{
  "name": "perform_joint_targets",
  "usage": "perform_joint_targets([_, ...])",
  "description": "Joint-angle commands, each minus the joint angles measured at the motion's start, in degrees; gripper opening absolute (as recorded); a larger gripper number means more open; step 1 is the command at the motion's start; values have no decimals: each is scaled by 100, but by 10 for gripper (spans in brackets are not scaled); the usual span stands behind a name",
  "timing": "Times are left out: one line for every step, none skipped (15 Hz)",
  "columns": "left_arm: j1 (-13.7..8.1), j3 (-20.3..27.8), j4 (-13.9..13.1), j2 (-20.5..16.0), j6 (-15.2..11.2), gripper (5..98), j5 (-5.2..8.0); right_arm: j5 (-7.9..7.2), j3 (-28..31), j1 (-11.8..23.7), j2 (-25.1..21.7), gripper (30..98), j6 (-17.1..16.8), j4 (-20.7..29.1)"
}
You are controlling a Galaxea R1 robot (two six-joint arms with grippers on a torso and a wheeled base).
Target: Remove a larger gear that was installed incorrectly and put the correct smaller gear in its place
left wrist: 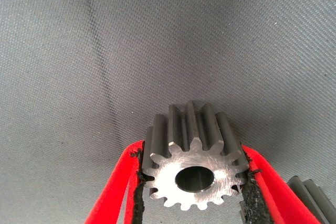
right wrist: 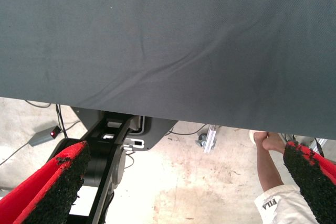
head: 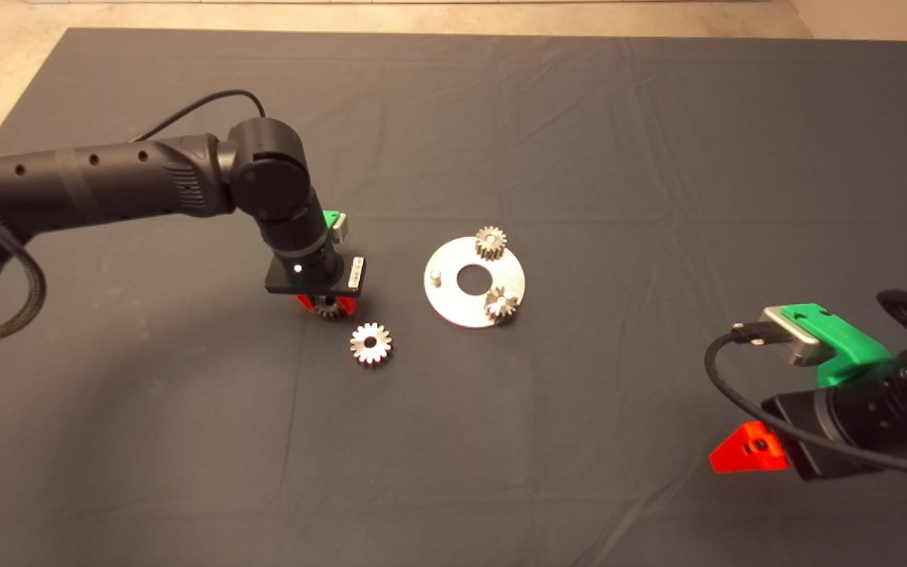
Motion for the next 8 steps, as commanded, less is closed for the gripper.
perform_joint_targets([-106, 147, 37, 67, 144, 375, 10, -713, 23, 61, 25, 976, 13, -28])
perform_joint_targets([-129, 117, 37, 95, 180, 373, 10, -713, 22, 61, 25, 976, 13, -29])
perform_joint_targets([-142, 50, 26, 103, 180, 372, 19, -713, 22, 61, 25, 976, 13, -29])
perform_joint_targets([-151, 16, 19, 121, 188, 371, 26, -713, 22, 58, 25, 976, 13, -29])
perform_joint_targets([-165, 16, 10, 130, 188, 371, 33, -713, 22, 52, 29, 976, 13, -29])
perform_joint_targets([-235, 16, -1, 173, 197, 370, 48, -713, 22, 43, 33, 976, 13, -29])
perform_joint_targets([-354, 16, -70, 228, 197, 370, 63, -713, 22, -18, 33, 976, 13, -29])
perform_joint_targets([-469, 25, -161, 336, 197, 370, 87, -713, 22, -27, 33, 976, 13, -29])
